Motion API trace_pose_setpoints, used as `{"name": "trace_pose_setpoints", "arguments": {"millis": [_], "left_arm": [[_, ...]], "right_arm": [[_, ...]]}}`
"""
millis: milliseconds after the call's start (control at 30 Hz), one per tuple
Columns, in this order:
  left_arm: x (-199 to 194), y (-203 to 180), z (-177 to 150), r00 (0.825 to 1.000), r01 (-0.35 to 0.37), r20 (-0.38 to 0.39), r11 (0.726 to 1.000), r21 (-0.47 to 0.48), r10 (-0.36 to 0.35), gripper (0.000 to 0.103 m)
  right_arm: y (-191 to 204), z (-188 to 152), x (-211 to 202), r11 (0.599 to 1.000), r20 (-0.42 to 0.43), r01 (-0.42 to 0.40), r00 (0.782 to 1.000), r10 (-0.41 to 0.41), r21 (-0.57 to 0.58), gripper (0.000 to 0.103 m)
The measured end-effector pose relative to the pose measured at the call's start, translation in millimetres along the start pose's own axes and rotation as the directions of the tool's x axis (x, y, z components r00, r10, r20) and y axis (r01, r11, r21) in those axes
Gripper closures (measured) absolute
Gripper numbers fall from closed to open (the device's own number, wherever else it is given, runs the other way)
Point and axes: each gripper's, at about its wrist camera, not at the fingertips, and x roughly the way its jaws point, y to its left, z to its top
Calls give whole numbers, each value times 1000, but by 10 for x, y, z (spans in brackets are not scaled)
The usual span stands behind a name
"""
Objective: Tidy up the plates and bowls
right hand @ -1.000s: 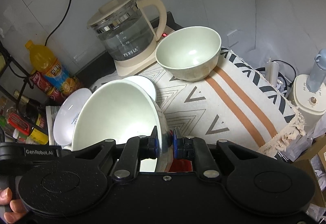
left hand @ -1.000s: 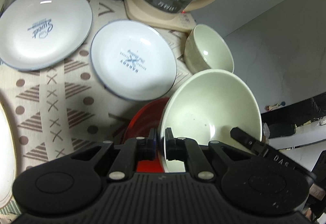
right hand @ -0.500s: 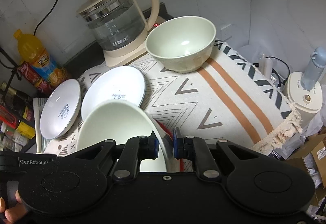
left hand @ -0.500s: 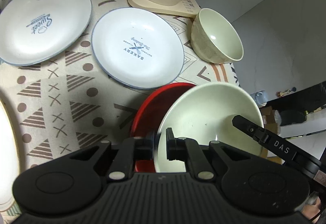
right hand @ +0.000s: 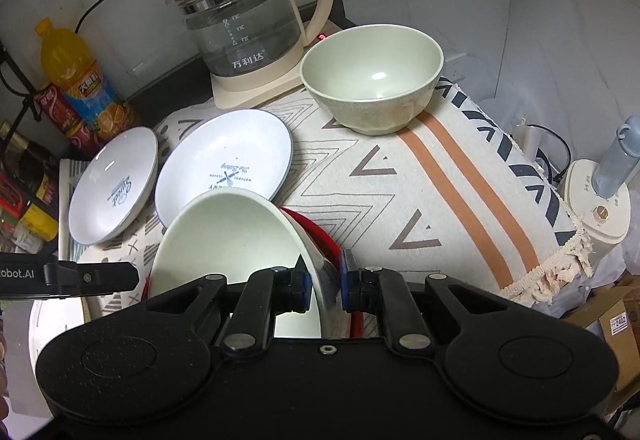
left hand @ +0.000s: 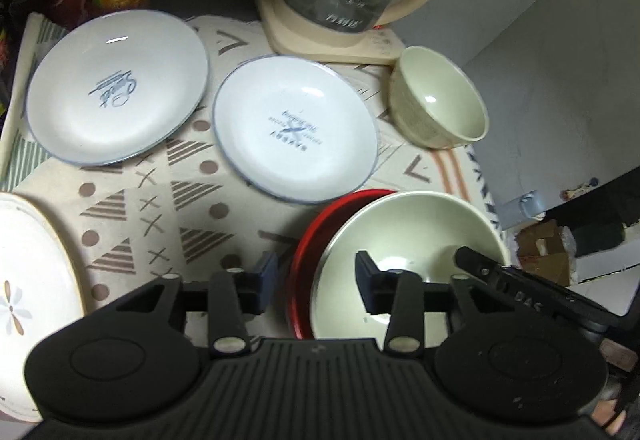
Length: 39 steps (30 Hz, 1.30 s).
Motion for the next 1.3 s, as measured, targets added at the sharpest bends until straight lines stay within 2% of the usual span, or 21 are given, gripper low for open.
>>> {"name": "trace_pose_setpoints", "arguments": {"millis": [500,600,1033,1300], "left_arm": [[332,154,-191,995,-72,-67,995,-64,68,61],[338,188,-198,996,-62,-71,994,-89,56,61],[325,197,-184,998,-52,-53,992,-113,46,60],[282,143,-158,997,-73,-39,993,-89,70,60]], "right_arm": [[56,5,52,997,-3,19,1000,-19,-78,89],[53,11,52,996,-2,26,1000,-27,-81,86],[-85,-26,54,997,-11,32,999,-33,-72,62],[-210,-49,173,999,-43,10,999,-12,-37,61]]}}
